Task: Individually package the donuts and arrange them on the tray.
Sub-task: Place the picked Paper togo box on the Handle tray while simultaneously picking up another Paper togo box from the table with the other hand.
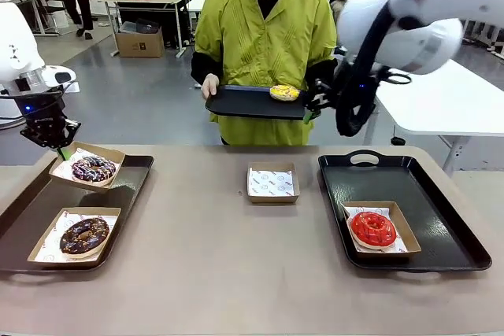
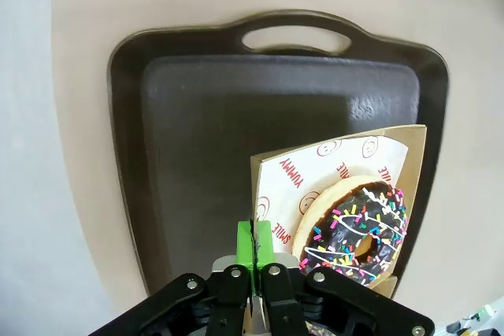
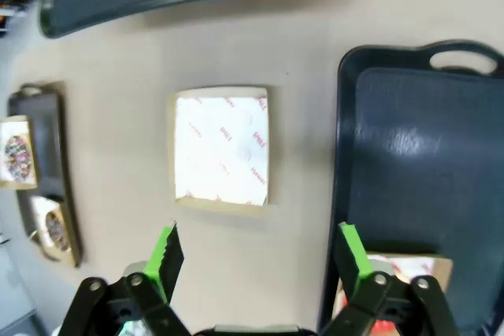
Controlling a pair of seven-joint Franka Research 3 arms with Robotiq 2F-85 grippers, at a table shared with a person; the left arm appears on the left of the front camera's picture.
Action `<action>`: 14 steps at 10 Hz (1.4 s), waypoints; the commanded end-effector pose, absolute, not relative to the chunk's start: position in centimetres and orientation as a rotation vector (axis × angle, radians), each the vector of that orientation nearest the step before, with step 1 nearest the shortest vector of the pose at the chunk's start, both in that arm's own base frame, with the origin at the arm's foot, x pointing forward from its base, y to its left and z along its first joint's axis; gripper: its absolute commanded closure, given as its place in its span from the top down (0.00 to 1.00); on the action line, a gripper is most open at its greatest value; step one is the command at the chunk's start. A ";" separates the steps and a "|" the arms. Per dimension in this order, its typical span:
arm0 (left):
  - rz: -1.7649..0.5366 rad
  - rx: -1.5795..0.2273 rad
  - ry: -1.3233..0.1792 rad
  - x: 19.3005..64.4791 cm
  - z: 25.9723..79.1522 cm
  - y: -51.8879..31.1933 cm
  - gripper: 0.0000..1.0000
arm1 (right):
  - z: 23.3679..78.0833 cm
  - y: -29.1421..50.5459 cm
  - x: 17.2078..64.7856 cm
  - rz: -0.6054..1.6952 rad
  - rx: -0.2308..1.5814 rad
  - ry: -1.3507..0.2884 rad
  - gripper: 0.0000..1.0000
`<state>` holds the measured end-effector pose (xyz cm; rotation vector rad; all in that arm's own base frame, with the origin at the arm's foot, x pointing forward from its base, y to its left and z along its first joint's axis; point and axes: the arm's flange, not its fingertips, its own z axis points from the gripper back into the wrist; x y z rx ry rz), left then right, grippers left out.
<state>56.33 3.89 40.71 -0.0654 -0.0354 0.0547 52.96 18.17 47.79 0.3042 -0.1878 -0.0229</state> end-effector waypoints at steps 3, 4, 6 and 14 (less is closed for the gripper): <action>0.077 -0.003 -0.065 57.5 39.5 2.9 0.01 | 44.7 23.8 57.1 -0.054 0.087 -0.126 1.00; 0.070 0.009 -0.067 57.6 39.3 2.7 0.01 | 43.6 24.6 57.6 -0.059 0.055 -0.122 1.00; 0.067 0.008 -0.068 57.5 39.2 2.8 0.01 | 42.0 25.1 58.0 -0.082 0.049 -0.112 1.00; 0.052 -0.017 -0.054 57.3 39.1 2.9 0.01 | 35.7 24.4 55.4 -0.057 0.095 -0.102 1.00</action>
